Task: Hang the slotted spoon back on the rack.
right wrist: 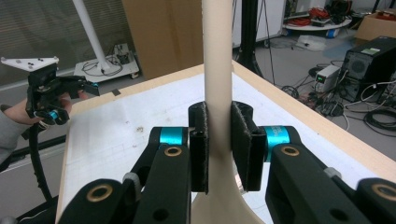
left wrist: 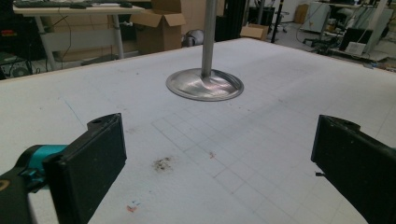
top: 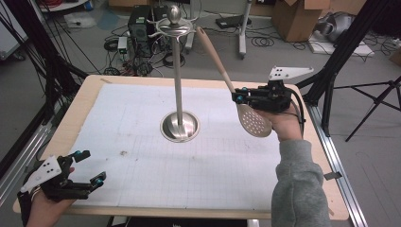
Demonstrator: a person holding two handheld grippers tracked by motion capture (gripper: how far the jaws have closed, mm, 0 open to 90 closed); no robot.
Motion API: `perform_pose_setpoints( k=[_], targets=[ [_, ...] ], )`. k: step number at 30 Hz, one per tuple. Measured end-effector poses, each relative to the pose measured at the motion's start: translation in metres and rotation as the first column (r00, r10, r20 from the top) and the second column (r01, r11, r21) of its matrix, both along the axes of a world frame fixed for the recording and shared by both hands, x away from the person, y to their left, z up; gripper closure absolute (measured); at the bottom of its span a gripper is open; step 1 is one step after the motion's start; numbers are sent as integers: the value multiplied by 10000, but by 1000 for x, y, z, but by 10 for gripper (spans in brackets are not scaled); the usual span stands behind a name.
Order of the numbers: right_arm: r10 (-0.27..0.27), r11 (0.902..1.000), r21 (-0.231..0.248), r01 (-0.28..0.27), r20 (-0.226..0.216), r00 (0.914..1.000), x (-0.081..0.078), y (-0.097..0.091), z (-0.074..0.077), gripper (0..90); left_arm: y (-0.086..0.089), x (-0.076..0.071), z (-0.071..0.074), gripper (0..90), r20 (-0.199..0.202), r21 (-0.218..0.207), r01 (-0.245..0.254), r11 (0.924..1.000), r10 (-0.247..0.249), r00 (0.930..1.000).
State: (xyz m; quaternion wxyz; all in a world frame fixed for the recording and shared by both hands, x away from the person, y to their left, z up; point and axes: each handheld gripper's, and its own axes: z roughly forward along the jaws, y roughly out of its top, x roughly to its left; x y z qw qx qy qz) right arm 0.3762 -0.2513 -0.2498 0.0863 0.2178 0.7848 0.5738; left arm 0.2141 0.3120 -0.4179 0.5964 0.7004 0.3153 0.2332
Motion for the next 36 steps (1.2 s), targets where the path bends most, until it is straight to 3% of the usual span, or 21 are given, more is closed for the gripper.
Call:
perform_pose_setpoints(
  k=[36],
  targets=[
    [264, 9980, -567, -285, -382, 9989, 11, 37, -13, 784, 1, -1, 1, 36, 62, 0, -42, 10000, 42, 10000]
  ],
)
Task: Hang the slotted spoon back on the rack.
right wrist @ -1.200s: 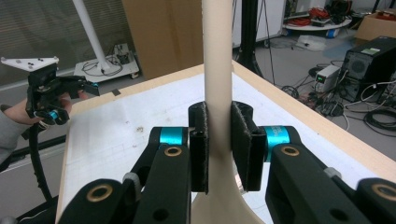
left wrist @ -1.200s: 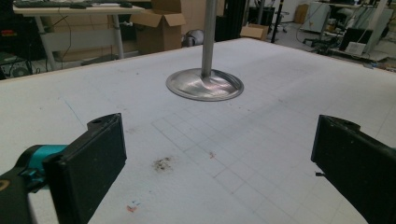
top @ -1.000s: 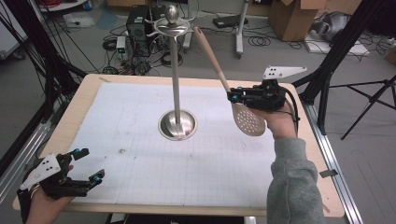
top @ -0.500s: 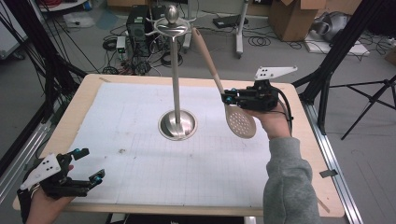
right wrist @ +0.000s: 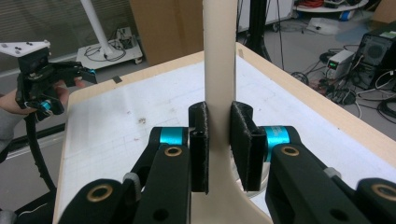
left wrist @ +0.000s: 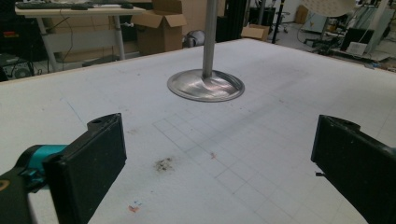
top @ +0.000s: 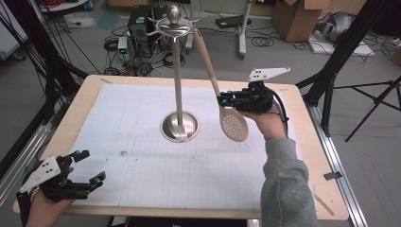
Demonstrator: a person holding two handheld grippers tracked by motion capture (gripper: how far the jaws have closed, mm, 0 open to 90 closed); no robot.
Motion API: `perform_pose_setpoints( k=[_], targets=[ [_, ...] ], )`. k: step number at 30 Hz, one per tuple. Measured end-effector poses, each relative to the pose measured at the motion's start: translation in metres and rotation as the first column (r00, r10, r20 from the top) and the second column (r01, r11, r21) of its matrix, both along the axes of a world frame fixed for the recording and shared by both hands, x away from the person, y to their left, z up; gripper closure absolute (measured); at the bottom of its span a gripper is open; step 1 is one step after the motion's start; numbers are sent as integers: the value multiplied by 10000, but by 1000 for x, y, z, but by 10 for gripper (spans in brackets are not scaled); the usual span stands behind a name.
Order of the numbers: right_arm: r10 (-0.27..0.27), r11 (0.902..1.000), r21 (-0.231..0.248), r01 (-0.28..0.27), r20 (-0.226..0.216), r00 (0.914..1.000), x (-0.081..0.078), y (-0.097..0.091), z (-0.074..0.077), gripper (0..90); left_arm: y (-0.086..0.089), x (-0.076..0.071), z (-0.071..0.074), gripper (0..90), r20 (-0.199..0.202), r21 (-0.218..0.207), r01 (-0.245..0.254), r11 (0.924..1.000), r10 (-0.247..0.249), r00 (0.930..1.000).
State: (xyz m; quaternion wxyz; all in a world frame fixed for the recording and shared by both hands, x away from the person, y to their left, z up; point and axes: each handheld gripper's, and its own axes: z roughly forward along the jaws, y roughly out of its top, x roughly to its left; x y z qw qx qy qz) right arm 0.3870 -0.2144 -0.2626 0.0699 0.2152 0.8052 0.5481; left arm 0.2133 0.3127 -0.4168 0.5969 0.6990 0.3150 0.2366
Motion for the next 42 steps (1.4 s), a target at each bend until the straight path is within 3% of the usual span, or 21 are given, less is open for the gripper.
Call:
perform_pose_setpoints(
  k=[42],
  targets=[
    [-216, 9987, -452, 216, -1, 9998, 17, 47, -13, 782, 5, -5, 3, 36, 56, -88, -93, 9999, 93, 9999]
  ],
)
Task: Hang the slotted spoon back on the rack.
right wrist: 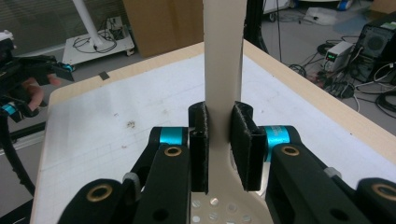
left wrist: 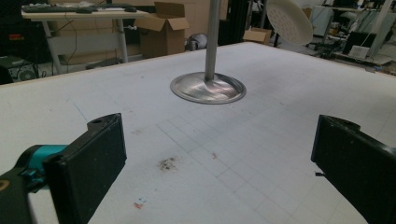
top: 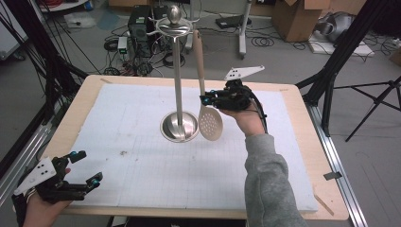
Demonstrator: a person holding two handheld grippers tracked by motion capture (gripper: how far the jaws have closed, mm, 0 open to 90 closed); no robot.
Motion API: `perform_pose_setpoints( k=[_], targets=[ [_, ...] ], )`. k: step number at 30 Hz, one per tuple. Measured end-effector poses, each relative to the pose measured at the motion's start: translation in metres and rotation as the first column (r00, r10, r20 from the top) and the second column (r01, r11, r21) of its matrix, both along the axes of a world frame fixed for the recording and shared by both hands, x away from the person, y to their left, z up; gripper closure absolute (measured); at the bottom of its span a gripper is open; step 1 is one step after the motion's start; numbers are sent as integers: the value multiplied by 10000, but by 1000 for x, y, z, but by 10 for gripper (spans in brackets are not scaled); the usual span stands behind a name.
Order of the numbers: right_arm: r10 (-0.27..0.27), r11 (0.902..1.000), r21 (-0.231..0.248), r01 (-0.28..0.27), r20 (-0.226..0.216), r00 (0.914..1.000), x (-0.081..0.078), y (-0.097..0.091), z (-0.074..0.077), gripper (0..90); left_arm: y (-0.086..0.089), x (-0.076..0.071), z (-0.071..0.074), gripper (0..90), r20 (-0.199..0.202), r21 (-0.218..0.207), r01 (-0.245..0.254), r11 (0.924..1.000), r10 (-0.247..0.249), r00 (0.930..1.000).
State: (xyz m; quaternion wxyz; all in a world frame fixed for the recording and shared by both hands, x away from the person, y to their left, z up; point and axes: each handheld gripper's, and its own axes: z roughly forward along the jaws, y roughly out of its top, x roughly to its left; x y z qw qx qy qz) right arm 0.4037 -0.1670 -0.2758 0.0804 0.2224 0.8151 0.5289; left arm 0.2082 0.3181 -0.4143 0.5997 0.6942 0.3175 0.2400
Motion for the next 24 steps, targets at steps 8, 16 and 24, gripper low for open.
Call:
perform_pose_setpoints(
  k=[8, 16, 24],
  targets=[
    [-13, 10000, 71, 12, 111, 9999, 2, 4, -2, 781, 1, -1, 0, 36, 10, 17, -26, 10000, 26, 10000],
    [-294, 9967, 749, 313, -265, 9992, 4, -1, -7, 692, -1, -2, 1, 36, 156, 30, 11, 10000, -12, 9999],
    [-622, 9952, 764, 613, 88, 9980, -3, -5, -2, 407, 0, 0, -1, 36, 33, 71, -5, 10000, 5, 10000]
  ],
)
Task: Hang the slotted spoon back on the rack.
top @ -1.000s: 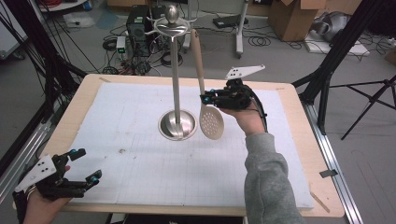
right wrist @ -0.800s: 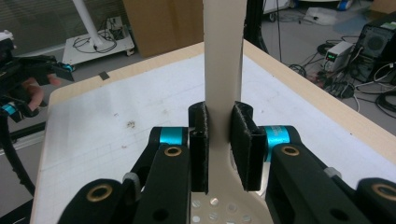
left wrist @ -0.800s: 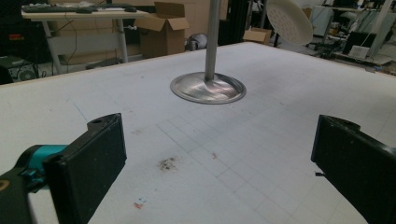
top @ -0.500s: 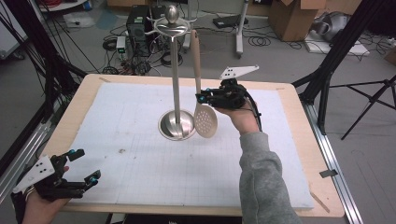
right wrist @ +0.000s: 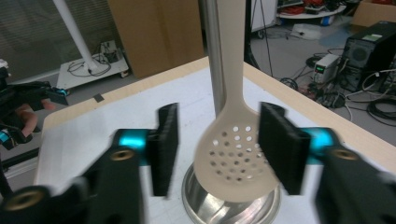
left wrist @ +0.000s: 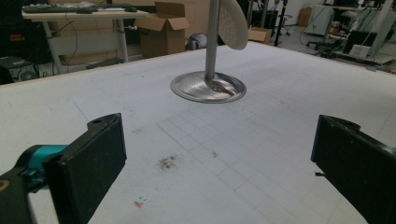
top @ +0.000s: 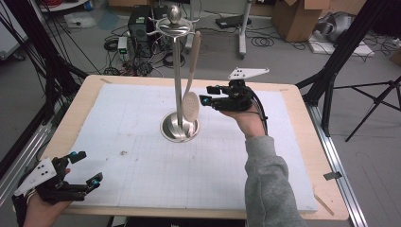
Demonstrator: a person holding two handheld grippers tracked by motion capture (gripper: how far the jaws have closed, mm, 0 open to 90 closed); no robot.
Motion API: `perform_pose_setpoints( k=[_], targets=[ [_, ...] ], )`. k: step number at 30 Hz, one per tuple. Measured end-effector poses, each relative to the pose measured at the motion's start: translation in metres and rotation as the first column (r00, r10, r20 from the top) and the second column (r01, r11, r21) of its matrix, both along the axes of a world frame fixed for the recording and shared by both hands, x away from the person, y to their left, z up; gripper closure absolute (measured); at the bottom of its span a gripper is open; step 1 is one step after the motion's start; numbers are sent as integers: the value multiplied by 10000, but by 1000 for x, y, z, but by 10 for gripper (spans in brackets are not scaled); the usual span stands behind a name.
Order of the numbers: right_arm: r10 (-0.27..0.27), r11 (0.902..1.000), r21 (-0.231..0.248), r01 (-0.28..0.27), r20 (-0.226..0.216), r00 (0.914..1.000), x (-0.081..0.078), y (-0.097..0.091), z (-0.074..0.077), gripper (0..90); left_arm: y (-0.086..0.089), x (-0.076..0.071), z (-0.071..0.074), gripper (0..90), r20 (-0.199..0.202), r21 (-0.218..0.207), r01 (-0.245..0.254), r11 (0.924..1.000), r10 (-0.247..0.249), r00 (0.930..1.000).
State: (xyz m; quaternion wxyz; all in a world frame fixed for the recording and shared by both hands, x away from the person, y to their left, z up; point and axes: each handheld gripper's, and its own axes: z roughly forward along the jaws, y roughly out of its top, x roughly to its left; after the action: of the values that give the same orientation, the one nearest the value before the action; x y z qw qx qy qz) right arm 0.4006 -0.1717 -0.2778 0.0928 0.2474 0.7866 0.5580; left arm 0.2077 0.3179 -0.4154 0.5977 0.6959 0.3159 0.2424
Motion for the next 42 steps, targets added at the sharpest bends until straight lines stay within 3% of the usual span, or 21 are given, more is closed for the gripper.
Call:
perform_pose_setpoints(
  k=[6, 9, 18, 26, 42],
  targets=[
    [-187, 9998, -31, 188, 267, 9995, -6, -2, -6, 204, -1, 1, -1, 36, -44, 31, -21, 10000, 21, 10000],
    [-260, 9997, -26, 261, 238, 9994, -8, -5, -12, 163, -1, 2, -1, 37, -39, 37, -42, 10000, 42, 10000],
    [-386, 9986, 368, 376, 282, 9989, -15, -16, -21, 152, 2, 0, 0, 37, 29, 96, -219, 9997, 219, 9998],
    [-42, 9990, 451, 28, 317, 9995, -31, -22, -26, 151, 0, 3, 0, 37, 69, 146, -261, 9996, 260, 9996],
    [55, 10000, -41, -53, 457, 9989, -54, -15, -44, 149, -7, 13, 0, 36, 109, 78, -37, 10000, 36, 9999]
  ],
)
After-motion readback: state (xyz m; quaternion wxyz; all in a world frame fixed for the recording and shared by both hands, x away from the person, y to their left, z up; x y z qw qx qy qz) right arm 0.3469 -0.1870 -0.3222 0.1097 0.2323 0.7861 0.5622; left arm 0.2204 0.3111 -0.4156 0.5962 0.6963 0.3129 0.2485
